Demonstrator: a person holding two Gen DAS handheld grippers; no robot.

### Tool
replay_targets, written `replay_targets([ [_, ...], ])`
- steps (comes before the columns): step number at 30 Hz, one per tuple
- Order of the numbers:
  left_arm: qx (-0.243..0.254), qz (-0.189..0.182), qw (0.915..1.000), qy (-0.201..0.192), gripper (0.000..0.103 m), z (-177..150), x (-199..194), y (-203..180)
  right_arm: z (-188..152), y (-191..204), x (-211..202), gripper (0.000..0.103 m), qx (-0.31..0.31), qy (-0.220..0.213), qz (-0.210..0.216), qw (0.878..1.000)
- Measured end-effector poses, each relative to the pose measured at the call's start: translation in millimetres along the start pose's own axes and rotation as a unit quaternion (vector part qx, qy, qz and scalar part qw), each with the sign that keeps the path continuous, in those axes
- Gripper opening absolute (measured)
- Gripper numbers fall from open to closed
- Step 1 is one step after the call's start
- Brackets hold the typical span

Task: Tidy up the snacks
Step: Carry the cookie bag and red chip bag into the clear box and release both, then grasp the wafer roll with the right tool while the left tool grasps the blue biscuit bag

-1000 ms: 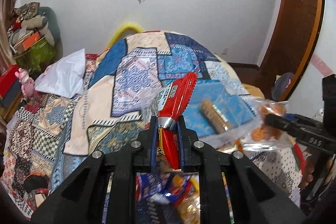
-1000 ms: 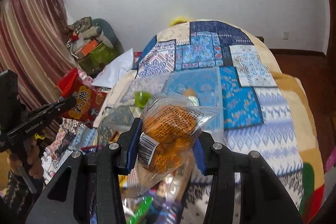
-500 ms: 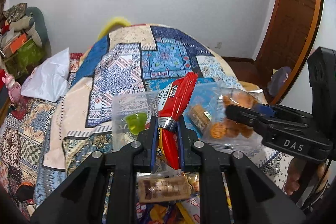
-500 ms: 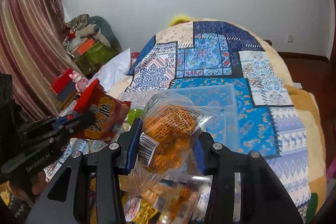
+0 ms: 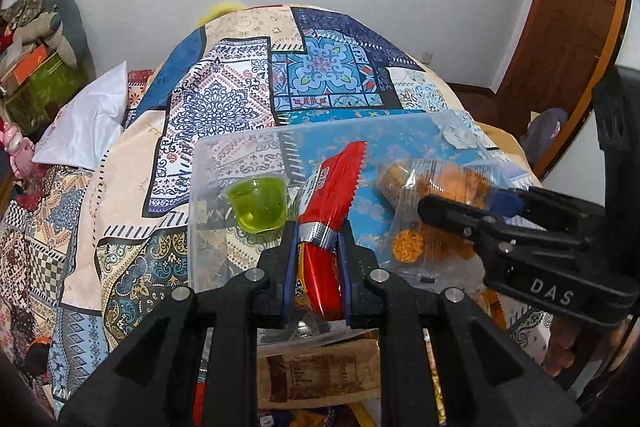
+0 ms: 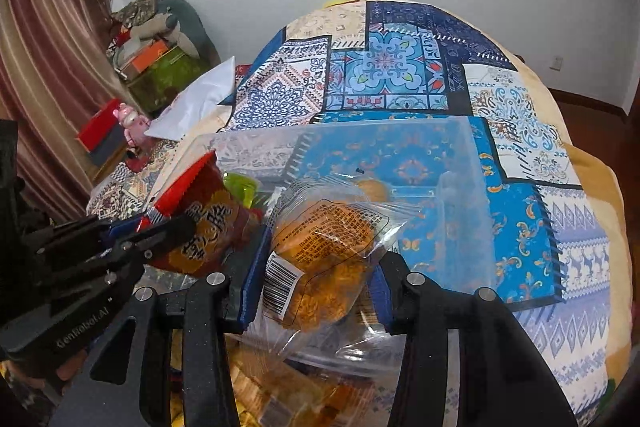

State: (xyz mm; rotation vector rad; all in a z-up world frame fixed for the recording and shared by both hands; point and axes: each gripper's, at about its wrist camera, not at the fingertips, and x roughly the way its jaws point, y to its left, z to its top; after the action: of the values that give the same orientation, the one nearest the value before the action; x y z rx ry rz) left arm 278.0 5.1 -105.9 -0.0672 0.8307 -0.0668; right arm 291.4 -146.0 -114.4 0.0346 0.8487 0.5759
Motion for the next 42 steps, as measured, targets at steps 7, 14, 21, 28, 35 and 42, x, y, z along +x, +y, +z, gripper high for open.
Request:
replay_targets([
  [7,0.003,0.008,1.0,-0.001,0.055,-3,-8,-5,0,-1,-6,0.047,-0.008,0.0,-0.021,1.0],
  [14,-0.001,0.008,0.9998,-0.017,0.059,-5,-34,-5,-2,0,-35,0.062,-0.013,-0.024,-0.035,0.999],
  [21,-0.004,0.016,0.9989,-0.044,0.07,-9,-77,-4,-10,3,-71,0.063,-0.015,-0.042,-0.043,0.998],
  [28,0.01,0.036,0.9983,-0.046,0.08,-29,-107,1,-25,7,-102,0.063,-0.022,-0.052,-0.052,0.997],
  [35,0.013,0.051,0.9985,-0.015,0.083,-65,-107,15,-50,7,-109,0.063,-0.021,-0.04,-0.058,0.997],
  [42,0.003,0.047,0.9983,0.035,0.083,-96,-79,27,-77,1,-91,0.063,-0.009,-0.001,-0.053,0.999],
])
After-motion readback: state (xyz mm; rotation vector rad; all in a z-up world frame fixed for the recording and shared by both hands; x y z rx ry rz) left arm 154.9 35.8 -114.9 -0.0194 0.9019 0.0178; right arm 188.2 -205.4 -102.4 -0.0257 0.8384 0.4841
